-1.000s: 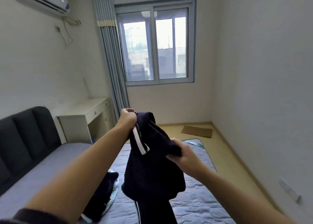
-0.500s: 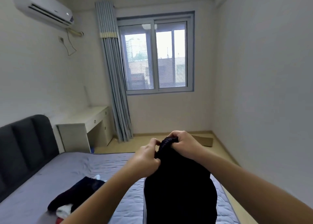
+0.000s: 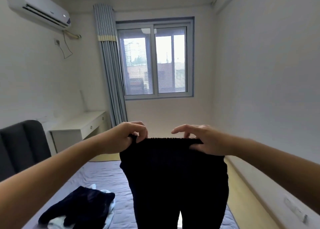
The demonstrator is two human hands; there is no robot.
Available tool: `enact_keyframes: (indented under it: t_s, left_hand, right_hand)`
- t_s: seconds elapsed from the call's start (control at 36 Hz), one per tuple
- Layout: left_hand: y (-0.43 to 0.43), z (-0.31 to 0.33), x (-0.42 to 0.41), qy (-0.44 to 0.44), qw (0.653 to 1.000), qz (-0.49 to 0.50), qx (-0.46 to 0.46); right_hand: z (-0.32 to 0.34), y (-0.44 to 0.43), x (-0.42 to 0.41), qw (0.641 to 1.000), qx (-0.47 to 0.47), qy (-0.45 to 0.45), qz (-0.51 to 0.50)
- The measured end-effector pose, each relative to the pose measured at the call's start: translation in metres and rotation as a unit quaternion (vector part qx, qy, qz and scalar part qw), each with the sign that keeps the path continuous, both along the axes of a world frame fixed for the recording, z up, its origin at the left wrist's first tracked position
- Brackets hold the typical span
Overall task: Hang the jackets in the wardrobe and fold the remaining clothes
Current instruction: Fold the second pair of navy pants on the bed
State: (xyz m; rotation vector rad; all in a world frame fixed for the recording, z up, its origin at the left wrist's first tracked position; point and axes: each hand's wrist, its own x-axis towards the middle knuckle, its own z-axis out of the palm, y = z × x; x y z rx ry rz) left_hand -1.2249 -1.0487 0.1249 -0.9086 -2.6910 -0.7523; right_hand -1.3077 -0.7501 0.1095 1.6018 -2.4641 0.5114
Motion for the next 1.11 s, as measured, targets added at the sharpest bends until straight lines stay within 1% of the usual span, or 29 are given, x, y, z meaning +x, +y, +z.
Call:
enact_keyframes:
  t_s: [0.06, 0.14, 0.22, 0.28, 0.33, 0.44, 0.5, 0.58, 0.67, 0.72, 0.75, 0.81, 0.83, 0.89, 0.94, 0.97, 1.06, 1.11]
  left_hand:
    - [-0.002, 0.008, 0.003, 0.033, 0.998, -0.012, -0.058]
    - [0.0, 0.018, 0.007, 0.072, 0.981, -0.01, -0.178]
    - [0.001, 0.025, 0.008, 0.055, 0.962, 0.014, -0.268]
    - [0.0, 0.03, 0.007, 0.033, 0.955, 0.029, -0.295]
    - [-0.002, 0.038, 0.005, 0.019, 0.95, 0.058, -0.308]
    - [-0.009, 0.055, -0.001, -0.016, 0.947, 0.129, -0.293]
    - [-0.012, 0.059, -0.003, -0.021, 0.947, 0.155, -0.28]
    - [-0.017, 0.064, -0.007, -0.02, 0.934, 0.194, -0.3]
    - [-0.024, 0.068, -0.005, -0.018, 0.909, 0.225, -0.35]
    - [-0.026, 0.069, 0.0, -0.005, 0.897, 0.235, -0.375]
    - [-0.026, 0.068, 0.003, 0.005, 0.899, 0.227, -0.374]
    - [-0.025, 0.064, 0.009, 0.029, 0.918, 0.19, -0.346]
    - [-0.024, 0.062, 0.013, 0.039, 0.926, 0.172, -0.333]
    - [-0.022, 0.061, 0.02, 0.067, 0.921, 0.156, -0.349]
    - [-0.019, 0.062, 0.021, 0.097, 0.909, 0.15, -0.376]
    - [-0.018, 0.063, 0.02, 0.101, 0.915, 0.143, -0.364]
    - [-0.02, 0.07, 0.017, 0.116, 0.953, 0.123, -0.25]
    - [-0.026, 0.075, 0.016, 0.144, 0.959, 0.136, -0.2]
  right_hand:
    - [0.006, 0.008, 0.0, 1.0, 0.014, 0.005, 0.016]
    - [0.011, 0.012, 0.003, 0.996, 0.076, 0.05, 0.025]
    - [0.012, 0.012, 0.008, 0.984, 0.136, 0.108, 0.032]
    - [0.011, 0.012, 0.011, 0.975, 0.169, 0.141, 0.029]
    - [0.01, 0.01, 0.014, 0.964, 0.215, 0.154, 0.006]
    - [0.011, 0.011, 0.012, 0.945, 0.301, 0.115, -0.055]
    - [0.017, 0.012, 0.011, 0.941, 0.313, 0.098, -0.083]
    - [0.032, 0.016, 0.01, 0.951, 0.287, 0.037, -0.109]
    - [0.046, 0.028, 0.007, 0.964, 0.237, -0.045, -0.111]
    - [0.053, 0.037, 0.005, 0.965, 0.213, -0.076, -0.131]
    - [0.056, 0.04, 0.004, 0.966, 0.204, -0.052, -0.146]
    - [0.059, 0.046, 0.0, 0.967, 0.184, 0.05, -0.171]
    - [0.06, 0.047, -0.003, 0.967, 0.167, 0.078, -0.178]
    - [0.061, 0.048, -0.007, 0.972, 0.131, 0.069, -0.182]
    - [0.063, 0.047, -0.009, 0.98, 0.1, 0.02, -0.17]
    - [0.065, 0.045, -0.008, 0.983, 0.087, 0.008, -0.163]
    - [0.073, 0.039, -0.009, 0.988, 0.039, 0.011, -0.149]
    - [0.079, 0.039, -0.01, 0.989, 0.005, -0.001, -0.145]
